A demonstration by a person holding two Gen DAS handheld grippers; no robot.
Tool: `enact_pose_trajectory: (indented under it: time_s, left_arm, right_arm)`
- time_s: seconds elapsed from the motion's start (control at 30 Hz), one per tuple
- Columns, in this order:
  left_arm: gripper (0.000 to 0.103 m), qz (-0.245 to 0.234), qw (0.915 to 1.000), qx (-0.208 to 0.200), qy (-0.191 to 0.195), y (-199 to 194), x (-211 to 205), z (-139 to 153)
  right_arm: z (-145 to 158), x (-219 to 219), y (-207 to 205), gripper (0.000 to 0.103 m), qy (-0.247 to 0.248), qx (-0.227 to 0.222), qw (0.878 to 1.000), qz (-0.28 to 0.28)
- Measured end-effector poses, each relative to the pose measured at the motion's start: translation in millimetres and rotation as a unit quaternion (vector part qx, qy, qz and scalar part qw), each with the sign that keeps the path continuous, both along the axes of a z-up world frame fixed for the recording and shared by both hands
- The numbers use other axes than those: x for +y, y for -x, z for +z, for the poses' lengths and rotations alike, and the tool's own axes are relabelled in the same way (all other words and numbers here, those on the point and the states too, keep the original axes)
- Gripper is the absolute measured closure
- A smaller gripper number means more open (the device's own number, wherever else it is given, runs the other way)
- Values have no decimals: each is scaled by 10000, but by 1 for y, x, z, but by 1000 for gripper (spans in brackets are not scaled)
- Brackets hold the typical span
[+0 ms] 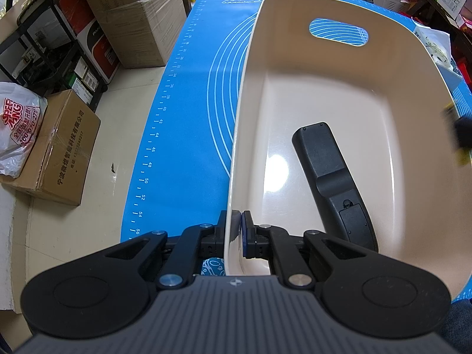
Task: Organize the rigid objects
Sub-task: 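Carry the AA battery into the beige bin with the right tool and release it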
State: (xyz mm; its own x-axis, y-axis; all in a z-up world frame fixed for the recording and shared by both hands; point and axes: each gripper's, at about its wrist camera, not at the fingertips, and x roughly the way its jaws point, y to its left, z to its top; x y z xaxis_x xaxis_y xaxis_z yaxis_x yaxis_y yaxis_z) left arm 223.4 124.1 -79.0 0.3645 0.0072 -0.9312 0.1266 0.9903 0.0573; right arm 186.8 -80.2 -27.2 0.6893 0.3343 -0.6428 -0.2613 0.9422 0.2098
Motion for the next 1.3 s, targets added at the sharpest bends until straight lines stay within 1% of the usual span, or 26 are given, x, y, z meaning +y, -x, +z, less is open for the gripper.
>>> enact_pose_trajectory:
  time_s: [0.07, 0.17, 0.23, 0.4, 0.47, 0.53, 0.57, 0.63, 0.67, 0.7, 0.73, 0.83, 0.9, 0.97, 1.07, 1.2, 1.3]
  left_arm:
    - [94, -10, 10000, 0, -4, 0, 0, 0]
    - [94, -22, 10000, 5, -7, 0, 0, 1]
    - [94, -22, 10000, 3, -10, 0, 0, 1]
    - [94, -32, 10000, 10, -12, -1, -1, 1]
    - [94, -44, 10000, 6, -19, -1, -1, 1]
    - [94, -58, 10000, 7, -31, -1, -2, 1]
    - [94, -60, 10000, 9, -38, -1, -2, 0]
    - [94, -49, 10000, 15, -30, -1, -2, 0]
    - [94, -49, 10000, 15, -30, -1, -2, 0]
    - [94, -52, 10000, 15, -42, -1, -2, 0]
    - [94, -49, 10000, 13, -53, -1, -2, 0]
    - [94, -40, 10000, 16, -59, -1, -3, 0]
    - [94, -45, 10000, 16, -68, -1, -3, 0]
    - [94, -45, 10000, 20, -68, -1, -3, -1]
    - [94, -50, 10000, 20, -75, 0, -4, 0]
    - [94, -55, 9999, 19, -82, 0, -4, 0]
    - [94, -54, 10000, 19, -82, 0, -4, 0]
  right_arm:
    - [-10, 17, -8, 86, 164, 239, 9993, 249]
    - [-22, 40, -13, 86, 531, 447, 9965, 468]
    - [-34, 51, -19, 86, 734, 686, 9933, 573]
    - [-52, 61, -25, 86, 920, 1113, 9874, 650]
    - [-58, 66, -26, 85, 991, 1243, 9847, 713]
    - [-63, 65, -23, 85, 1058, 1274, 9834, 743]
    - [-64, 65, -22, 85, 1065, 1252, 9834, 768]
    - [-63, 63, -21, 79, 951, 1257, 9845, 775]
    - [-61, 61, -20, 67, 873, 1245, 9855, 759]
    - [-59, 59, -19, 64, 780, 1222, 9865, 764]
    - [-56, 56, -19, 63, 733, 1186, 9873, 766]
    - [-48, 52, -17, 56, 677, 1078, 9891, 743]
    - [-38, 45, -15, 51, 522, 963, 9916, 685]
    - [-29, 34, -13, 50, 377, 819, 9942, 580]
    - [-11, 13, -5, 50, 225, 469, 9981, 331]
    - [8, -17, 4, 49, 223, 32, 9997, 7]
    - [14, -41, 3, 49, 207, -61, 9994, -286]
